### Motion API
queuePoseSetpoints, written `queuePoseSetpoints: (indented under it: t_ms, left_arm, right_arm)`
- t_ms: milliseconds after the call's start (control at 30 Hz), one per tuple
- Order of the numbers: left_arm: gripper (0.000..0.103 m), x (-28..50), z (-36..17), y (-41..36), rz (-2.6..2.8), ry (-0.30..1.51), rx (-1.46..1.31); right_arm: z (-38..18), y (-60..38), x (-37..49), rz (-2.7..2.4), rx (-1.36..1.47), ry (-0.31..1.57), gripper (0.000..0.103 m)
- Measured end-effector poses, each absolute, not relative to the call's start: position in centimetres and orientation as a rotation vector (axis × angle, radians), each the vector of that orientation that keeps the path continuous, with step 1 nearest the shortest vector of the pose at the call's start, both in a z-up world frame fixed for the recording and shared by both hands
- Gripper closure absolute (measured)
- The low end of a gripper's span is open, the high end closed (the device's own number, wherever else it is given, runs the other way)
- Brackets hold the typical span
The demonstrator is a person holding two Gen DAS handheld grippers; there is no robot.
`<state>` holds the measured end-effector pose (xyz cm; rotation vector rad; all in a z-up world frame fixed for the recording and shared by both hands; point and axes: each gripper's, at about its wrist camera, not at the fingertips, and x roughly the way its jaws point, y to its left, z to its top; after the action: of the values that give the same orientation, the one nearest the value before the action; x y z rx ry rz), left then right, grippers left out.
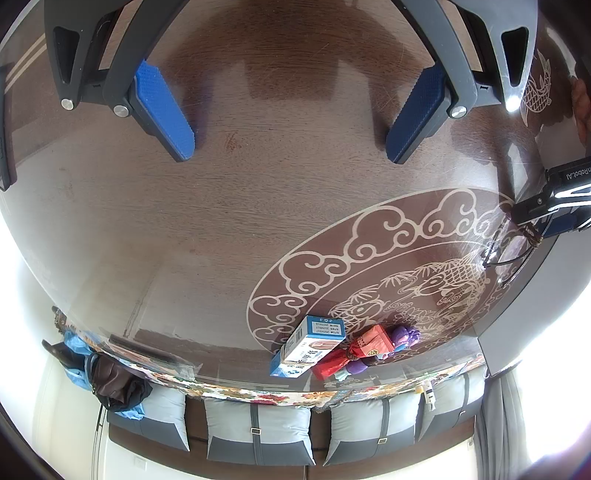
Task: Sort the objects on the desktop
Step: 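Grasp the blue-white ointment box with the right tool while the left tool holds the glasses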
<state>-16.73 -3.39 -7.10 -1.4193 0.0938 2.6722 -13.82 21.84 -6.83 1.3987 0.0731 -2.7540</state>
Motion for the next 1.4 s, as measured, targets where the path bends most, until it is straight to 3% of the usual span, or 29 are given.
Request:
queuePoseSetpoints:
  t_ms: [567, 800, 1000, 1100, 1133, 1167, 1200, 1233, 1400]
  left_arm:
    - [0.000, -16.5, -7.1, -3.3, 2.677, 0.087, -1.418]
    - [0.000, -16.5, -7.1, -3.3, 2.676, 0.086, -1.417]
    - [0.000, -16.4, -7.1, -3.3, 2.676, 0.085, -1.417]
    - [0.000, -16.4, -7.1, -3.3, 2.677, 0.084, -1.416]
    - [0.000, -16.4, -7.1, -3.3, 2.677, 0.084, -1.416]
    - [0.000, -16.4, -7.1, -3.3, 2.677, 0.083, -1.416]
    - [0.000, -16.4, -7.0, -3.3, 2.677, 0.083, -1.416]
    - [0.000, -16.4, -7.0, -3.3, 2.677, 0.083, -1.416]
    - [0.000, -16.4, -7.0, -3.3, 2.679, 0.085, -1.416]
  right_arm:
    - [-6.8, 21.8, -14.6, -2.733, 1.422, 0.069, 0.000]
    - [-3.9, 23.0, -25.2, -2.722, 1.368, -0.242, 0.000]
    - [-4.4, 21.3, -34.4, -2.663, 1.512, -0.303, 0.001]
    - [-5.3, 20.0, -36.5, -2.653, 1.559, -0.240, 0.016]
    - [-5.3, 19.6, -36.7, -2.668, 1.549, -0.183, 0.032]
    - [-5.2, 19.2, -36.7, -2.674, 1.545, -0.130, 0.038]
    - [-5.3, 19.1, -36.7, -2.668, 1.541, -0.101, 0.052]
    - [-5.2, 19.1, -36.2, -2.664, 1.527, -0.095, 0.057]
    - [-5.5, 20.1, -30.2, -2.652, 1.461, -0.069, 0.060]
